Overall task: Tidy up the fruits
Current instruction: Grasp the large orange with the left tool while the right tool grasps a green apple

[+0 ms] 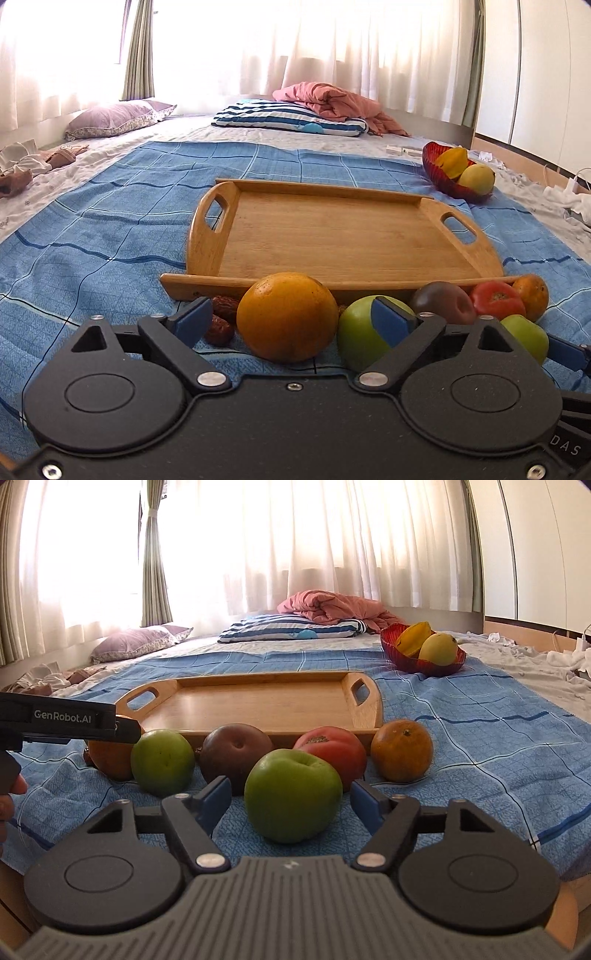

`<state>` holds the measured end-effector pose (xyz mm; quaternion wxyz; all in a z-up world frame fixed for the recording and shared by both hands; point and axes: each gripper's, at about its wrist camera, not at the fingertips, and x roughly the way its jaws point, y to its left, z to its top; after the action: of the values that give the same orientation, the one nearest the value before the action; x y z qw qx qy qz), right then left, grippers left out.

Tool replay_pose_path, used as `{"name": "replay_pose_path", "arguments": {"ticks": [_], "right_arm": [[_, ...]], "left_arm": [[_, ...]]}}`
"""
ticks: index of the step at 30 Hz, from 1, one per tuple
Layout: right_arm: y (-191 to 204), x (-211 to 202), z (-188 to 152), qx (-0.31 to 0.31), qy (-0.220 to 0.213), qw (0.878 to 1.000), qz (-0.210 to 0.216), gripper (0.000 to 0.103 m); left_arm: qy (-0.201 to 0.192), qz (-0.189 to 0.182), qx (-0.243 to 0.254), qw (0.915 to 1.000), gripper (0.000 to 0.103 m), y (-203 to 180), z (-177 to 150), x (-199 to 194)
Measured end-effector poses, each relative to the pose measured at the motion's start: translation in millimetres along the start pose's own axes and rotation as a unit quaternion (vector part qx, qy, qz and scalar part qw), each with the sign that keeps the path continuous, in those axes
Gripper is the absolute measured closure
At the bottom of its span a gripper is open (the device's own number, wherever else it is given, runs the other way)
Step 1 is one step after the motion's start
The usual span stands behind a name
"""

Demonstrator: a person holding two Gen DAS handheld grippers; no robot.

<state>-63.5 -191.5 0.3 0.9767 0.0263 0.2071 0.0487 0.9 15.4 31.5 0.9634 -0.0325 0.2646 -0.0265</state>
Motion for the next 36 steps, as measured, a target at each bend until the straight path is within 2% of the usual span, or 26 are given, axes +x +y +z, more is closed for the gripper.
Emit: {"name": "replay_pose_path", "arguments": {"ticks": [4, 9, 13, 15, 22, 25, 31, 36], "right_arm": [[2.6, -0.9, -0.1, -0.007, -0.001, 1.000, -0.004, 0.039], [4.1, -1.5, 0.2, -0.008, 0.001, 1.000, -0.008, 0.040], [5.2, 1.1, -1.0, -0.009, 0.005, 1.000, -0.008, 0.040], [6.1, 3.8, -1.1, -0.010, 0.008, 1.000, -0.009, 0.040], [5.0, 12.8, -2.5, 0.001, 0.024, 1.000, -0.011, 0.039], [3.2, 14.6, -3.1, 0.013, 0.028, 0.999, -0.008, 0.040], [1.4, 13.7, -2.3, 0.026, 0.030, 0.999, -0.008, 0.041], [-5.4, 11.0, 1.0, 0.056, 0.029, 0.998, -0.002, 0.042]], "left_arm": [[0.004, 0.001, -0.004, 1.0000, 0.041, -0.1, 1.6, 4.6], [0.007, 0.011, 0.002, 0.9999, 0.042, -1.0, -0.5, 10.6], [0.011, 0.019, -0.003, 0.9997, 0.035, -0.3, -0.5, 16.9], [0.013, 0.020, -0.005, 0.9997, 0.034, -1.0, 0.3, 19.9], [0.029, 0.009, -0.040, 0.9987, 0.035, 7.1, 0.9, 32.5], [0.035, 0.001, -0.054, 0.9979, 0.039, 11.1, 2.0, 34.2], [0.035, 0.012, -0.040, 0.9985, 0.039, 4.8, 6.0, 28.5], [0.014, 0.025, -0.023, 0.9993, 0.039, 3.1, 10.5, 18.6]]}}
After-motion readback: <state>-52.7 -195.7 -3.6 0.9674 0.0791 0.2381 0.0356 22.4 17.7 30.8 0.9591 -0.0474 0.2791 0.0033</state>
